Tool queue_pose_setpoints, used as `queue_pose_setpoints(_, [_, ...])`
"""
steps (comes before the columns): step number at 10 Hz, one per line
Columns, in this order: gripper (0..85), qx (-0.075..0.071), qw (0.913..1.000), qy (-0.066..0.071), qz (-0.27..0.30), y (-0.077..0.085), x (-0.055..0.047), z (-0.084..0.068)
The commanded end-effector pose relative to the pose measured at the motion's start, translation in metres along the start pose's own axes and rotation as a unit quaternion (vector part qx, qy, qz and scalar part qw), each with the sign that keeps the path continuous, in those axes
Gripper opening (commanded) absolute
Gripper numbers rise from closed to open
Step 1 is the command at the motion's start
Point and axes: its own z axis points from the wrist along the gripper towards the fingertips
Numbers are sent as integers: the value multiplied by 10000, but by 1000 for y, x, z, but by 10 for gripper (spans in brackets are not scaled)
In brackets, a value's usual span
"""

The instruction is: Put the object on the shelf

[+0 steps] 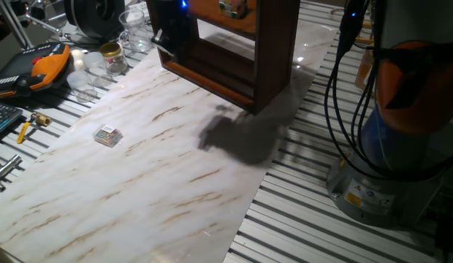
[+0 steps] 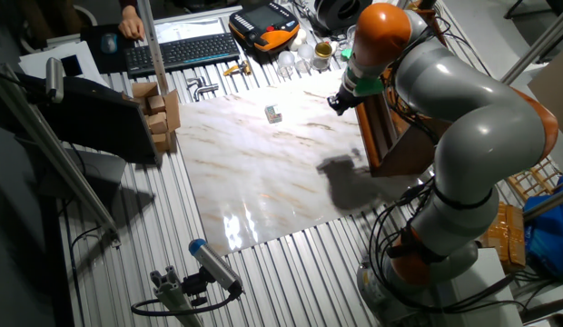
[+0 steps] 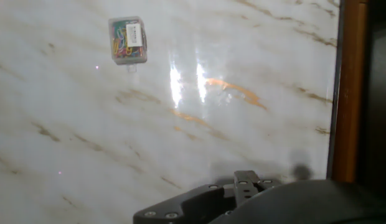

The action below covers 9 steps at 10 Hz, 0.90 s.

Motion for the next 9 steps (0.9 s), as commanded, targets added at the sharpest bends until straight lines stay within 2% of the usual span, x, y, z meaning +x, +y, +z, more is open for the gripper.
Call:
queue_pose_setpoints(1, [0,-26,10000,31,-70,0,0,3])
queue_pose_setpoints(3, [0,-41,9999,62,-146,2,3,5])
queue_pose_setpoints(6, [0,149,9994,40,-294,3,6,6])
queue_pose_setpoints(9, [0,203,9988,80,-442,7,12,6])
